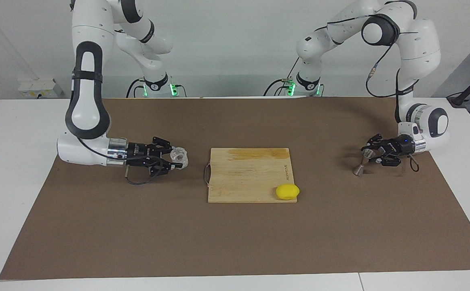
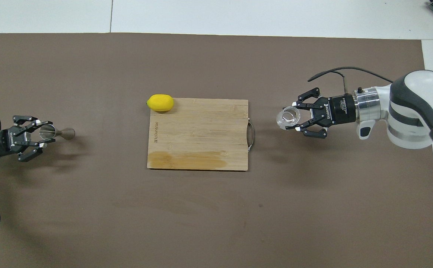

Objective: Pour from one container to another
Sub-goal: 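Lift the glass cup with the right gripper while the left gripper grasps the metal cup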

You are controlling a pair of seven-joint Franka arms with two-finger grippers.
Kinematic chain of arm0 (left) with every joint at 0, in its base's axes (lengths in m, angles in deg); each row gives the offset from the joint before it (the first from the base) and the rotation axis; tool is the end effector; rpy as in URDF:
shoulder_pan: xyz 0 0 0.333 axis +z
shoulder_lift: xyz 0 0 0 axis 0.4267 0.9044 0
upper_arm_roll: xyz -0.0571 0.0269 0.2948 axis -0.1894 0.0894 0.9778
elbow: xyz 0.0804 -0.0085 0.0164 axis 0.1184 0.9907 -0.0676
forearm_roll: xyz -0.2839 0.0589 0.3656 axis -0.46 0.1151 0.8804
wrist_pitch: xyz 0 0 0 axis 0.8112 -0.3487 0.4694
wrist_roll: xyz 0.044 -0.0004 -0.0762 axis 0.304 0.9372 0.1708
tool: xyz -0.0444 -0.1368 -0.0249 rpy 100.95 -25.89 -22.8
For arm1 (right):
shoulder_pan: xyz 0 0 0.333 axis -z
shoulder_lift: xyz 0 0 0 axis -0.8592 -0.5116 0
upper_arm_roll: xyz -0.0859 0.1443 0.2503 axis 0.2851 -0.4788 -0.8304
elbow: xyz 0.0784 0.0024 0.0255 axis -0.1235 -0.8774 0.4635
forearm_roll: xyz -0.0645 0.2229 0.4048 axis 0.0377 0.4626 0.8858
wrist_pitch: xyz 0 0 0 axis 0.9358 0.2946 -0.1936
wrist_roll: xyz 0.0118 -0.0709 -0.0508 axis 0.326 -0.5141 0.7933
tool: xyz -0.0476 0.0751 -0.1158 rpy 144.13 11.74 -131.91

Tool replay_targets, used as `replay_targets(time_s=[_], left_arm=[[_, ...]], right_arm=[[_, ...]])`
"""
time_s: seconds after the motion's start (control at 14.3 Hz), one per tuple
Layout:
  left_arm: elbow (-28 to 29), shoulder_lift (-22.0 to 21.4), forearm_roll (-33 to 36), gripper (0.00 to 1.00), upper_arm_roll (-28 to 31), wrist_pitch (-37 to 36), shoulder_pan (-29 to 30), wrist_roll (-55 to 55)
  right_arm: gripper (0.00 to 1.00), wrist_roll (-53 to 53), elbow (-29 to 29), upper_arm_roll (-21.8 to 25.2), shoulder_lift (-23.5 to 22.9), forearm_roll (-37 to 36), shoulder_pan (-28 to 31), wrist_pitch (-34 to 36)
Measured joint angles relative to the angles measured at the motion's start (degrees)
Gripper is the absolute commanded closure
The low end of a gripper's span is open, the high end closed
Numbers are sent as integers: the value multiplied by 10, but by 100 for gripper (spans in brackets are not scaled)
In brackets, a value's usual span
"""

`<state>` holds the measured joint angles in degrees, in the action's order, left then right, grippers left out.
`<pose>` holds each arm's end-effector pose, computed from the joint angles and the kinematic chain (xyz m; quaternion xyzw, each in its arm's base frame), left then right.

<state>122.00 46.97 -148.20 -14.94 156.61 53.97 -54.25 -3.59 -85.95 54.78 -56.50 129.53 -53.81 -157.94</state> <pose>0.5822 0.1826 0.1664 0.5371 -0.4490 0.5431 0.4636 0.6645 0.0788 0.2622 -0.5924 0.5759 0.4261 0.3686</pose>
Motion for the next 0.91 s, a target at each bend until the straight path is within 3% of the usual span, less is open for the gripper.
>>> replay_targets(time_s=[0.14, 0.49, 0.91], left_arm=[[0, 0, 0, 69, -4, 0, -4, 29], [0, -5, -17, 100, -9, 0, -43, 52], [12, -29, -18, 100, -9, -2, -51, 67]], right_arm=[[100, 0, 0, 0, 0, 0, 0, -1], [100, 0, 0, 0, 0, 0, -6, -2], [100, -1, 1, 0, 2, 0, -7, -3]])
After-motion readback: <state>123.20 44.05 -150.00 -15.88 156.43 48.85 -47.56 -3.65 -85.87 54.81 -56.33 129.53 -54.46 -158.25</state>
